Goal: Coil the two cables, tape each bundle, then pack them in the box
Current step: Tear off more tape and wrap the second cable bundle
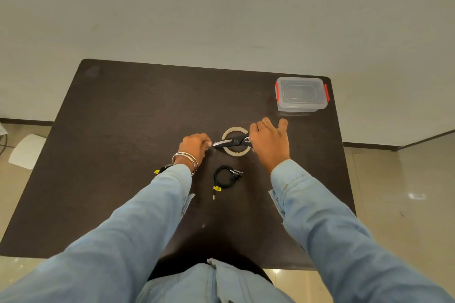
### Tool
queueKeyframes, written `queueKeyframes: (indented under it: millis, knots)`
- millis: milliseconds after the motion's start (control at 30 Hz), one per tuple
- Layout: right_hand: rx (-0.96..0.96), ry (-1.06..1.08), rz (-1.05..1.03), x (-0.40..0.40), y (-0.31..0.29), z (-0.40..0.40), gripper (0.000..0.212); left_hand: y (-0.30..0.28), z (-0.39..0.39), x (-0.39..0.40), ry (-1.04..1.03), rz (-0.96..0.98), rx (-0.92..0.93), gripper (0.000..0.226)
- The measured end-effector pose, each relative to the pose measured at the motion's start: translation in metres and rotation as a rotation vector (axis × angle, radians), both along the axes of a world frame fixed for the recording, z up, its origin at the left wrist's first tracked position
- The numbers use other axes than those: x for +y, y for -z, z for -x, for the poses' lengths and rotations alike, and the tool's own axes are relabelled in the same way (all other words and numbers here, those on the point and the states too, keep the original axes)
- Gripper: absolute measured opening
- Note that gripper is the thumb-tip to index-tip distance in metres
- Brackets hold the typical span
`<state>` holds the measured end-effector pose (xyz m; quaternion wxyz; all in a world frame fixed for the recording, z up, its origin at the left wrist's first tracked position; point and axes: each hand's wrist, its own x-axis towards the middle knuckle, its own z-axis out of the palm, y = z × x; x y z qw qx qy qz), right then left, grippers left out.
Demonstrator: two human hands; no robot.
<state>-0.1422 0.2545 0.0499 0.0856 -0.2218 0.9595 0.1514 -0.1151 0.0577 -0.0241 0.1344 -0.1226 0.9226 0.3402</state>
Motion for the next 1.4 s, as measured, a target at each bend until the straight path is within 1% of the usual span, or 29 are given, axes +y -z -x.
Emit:
queueKeyframes:
  millis: [267,400,500,567,633,700,800,867,933,1000,1067,1167,1300,1400]
  knots:
    - [0.043,-0.013,-0.001,-0.002,0.006,0.000,0.037,0.001,-0.003,0.000,-0.029,-0.058,0.027,0.017]
    - [0.040,-0.031,-0.002,-0.002,0.005,0.002,0.042,0.002,-0.004,-0.002,-0.059,-0.073,0.040,0.018]
    - [0.036,-0.002,0.029,-0.002,0.003,0.002,0.044,0.004,-0.006,-0.007,-0.175,-0.119,0.061,0.016]
    - [0.019,0.050,0.067,-0.001,0.001,0.001,0.045,0.007,-0.007,-0.010,-0.310,-0.222,0.071,0.015]
    - [-0.024,0.147,0.126,0.000,0.001,0.000,0.046,0.009,-0.008,-0.012,-0.457,-0.341,0.079,0.015]
    - [-0.113,0.299,0.206,0.002,0.002,0.001,0.046,0.008,-0.009,-0.013,-0.560,-0.451,0.076,0.015]
    - [-0.338,0.586,0.389,0.008,-0.001,0.002,0.045,0.005,-0.012,-0.011,-0.547,-0.521,0.053,0.015]
    - [-0.446,0.789,0.604,0.019,0.006,0.000,0.040,0.004,-0.016,-0.008,-0.537,-0.538,0.032,0.015]
    - [-0.447,0.959,0.830,0.033,0.020,-0.005,0.040,0.006,-0.018,-0.004,-0.567,-0.574,0.014,0.015]
    - [-0.368,1.086,0.918,0.045,0.034,-0.012,0.044,0.006,-0.021,0.000,-0.612,-0.625,-0.015,0.016]
    - [-0.244,1.179,0.825,0.056,0.046,-0.021,0.051,0.005,-0.024,0.006,-0.642,-0.704,-0.041,0.016]
    - [-0.101,1.173,0.652,0.068,0.063,-0.040,0.055,0.001,-0.028,0.019,-0.628,-0.799,-0.070,0.020]
    - [-0.140,1.118,0.537,0.077,0.079,-0.057,0.051,-0.007,-0.034,0.034,-0.611,-0.893,-0.080,0.024]
    - [-0.129,1.063,0.447,0.078,0.080,-0.059,0.038,-0.012,-0.039,0.041,-0.593,-0.960,-0.077,0.023]
